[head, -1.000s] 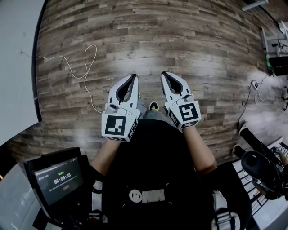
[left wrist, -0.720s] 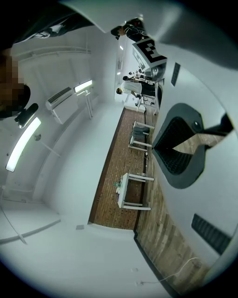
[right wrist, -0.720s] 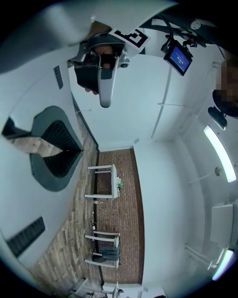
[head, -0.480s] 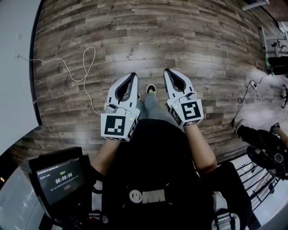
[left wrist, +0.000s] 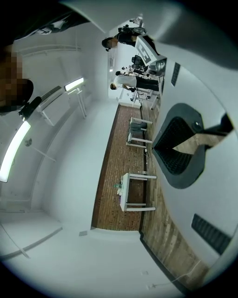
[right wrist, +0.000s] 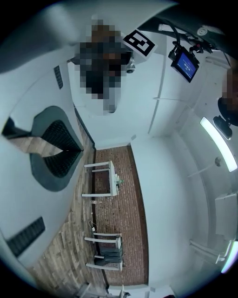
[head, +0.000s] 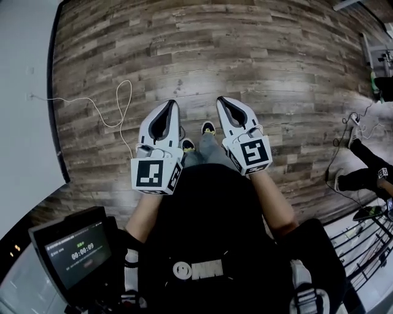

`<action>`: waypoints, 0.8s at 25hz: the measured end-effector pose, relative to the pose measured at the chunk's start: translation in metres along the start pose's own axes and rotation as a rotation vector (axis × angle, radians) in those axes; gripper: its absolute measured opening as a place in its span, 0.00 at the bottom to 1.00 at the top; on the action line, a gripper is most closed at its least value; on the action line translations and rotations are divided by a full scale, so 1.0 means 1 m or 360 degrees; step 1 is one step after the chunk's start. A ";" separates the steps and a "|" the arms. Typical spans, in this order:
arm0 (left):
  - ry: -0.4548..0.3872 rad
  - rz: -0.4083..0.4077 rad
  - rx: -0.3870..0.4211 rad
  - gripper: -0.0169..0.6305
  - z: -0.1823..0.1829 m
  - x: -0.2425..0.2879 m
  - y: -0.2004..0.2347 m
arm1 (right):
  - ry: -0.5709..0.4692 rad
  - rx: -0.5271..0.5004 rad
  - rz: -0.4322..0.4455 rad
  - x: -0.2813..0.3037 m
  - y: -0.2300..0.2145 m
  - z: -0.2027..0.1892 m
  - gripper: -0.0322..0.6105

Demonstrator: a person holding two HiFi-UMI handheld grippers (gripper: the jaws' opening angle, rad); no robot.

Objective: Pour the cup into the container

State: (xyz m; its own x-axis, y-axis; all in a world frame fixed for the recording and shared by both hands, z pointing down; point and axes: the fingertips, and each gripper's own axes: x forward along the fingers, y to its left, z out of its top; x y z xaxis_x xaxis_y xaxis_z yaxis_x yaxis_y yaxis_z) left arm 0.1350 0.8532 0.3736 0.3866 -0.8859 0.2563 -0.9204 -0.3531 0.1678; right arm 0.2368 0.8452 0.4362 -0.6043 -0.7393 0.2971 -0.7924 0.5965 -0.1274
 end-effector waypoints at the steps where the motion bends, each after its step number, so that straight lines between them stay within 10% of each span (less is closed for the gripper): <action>1: 0.0006 0.0004 0.0004 0.02 0.004 0.008 -0.002 | -0.0008 0.0002 0.0009 0.004 -0.007 0.003 0.06; 12: 0.0043 0.0002 0.0053 0.02 0.014 0.056 0.016 | -0.0021 0.0022 0.0051 0.052 -0.036 0.023 0.06; 20: 0.0049 -0.0047 -0.0046 0.02 0.035 0.100 0.103 | 0.0046 0.0015 0.0003 0.146 -0.032 0.057 0.06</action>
State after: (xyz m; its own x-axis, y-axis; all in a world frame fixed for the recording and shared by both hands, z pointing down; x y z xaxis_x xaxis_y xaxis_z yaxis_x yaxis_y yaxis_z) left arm 0.0763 0.7176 0.3828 0.4157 -0.8653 0.2801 -0.9066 -0.3699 0.2030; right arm 0.1692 0.7000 0.4295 -0.6035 -0.7286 0.3239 -0.7920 0.5949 -0.1372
